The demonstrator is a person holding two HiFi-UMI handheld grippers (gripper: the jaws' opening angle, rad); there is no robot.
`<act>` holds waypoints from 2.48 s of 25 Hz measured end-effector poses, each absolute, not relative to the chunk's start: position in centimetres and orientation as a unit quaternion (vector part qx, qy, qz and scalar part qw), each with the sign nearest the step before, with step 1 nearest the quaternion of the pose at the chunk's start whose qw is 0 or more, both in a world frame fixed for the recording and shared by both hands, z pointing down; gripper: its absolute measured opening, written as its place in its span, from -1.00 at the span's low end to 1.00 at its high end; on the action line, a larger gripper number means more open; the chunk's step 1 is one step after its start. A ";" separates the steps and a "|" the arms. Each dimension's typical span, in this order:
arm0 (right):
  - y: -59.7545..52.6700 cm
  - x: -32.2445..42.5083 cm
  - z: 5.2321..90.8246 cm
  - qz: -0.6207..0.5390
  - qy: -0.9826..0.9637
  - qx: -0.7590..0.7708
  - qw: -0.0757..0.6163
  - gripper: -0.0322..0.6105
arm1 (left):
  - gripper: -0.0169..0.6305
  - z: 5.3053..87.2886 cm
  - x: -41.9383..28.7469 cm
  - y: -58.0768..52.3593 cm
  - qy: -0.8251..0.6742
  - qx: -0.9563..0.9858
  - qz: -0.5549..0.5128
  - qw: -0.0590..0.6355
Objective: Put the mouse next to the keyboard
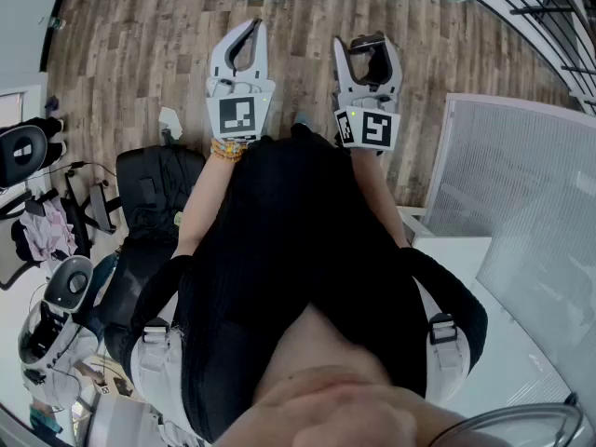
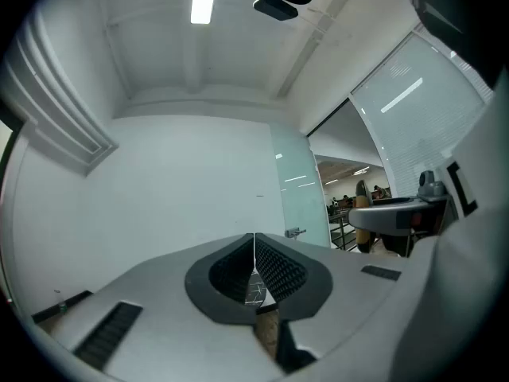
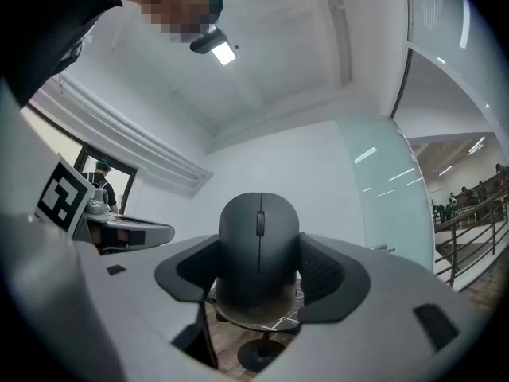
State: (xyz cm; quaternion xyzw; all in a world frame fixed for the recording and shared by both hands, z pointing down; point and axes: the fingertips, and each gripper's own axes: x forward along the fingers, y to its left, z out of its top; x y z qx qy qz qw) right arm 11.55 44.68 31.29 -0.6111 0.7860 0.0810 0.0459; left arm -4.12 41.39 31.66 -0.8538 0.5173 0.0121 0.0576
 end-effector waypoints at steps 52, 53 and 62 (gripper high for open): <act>19.5 20.5 33.1 0.043 0.802 -0.592 0.062 0.00 | -0.90 34.5 5.4 19.6 0.510 -0.857 -0.037 0.067; 19.1 20.7 33.3 0.039 0.803 -0.591 0.063 0.00 | -0.90 34.8 5.5 19.3 0.510 -0.857 -0.043 0.062; 14.4 23.0 34.4 0.024 0.802 -0.595 0.056 0.00 | -0.90 36.1 6.6 14.9 0.516 -0.854 -0.056 0.049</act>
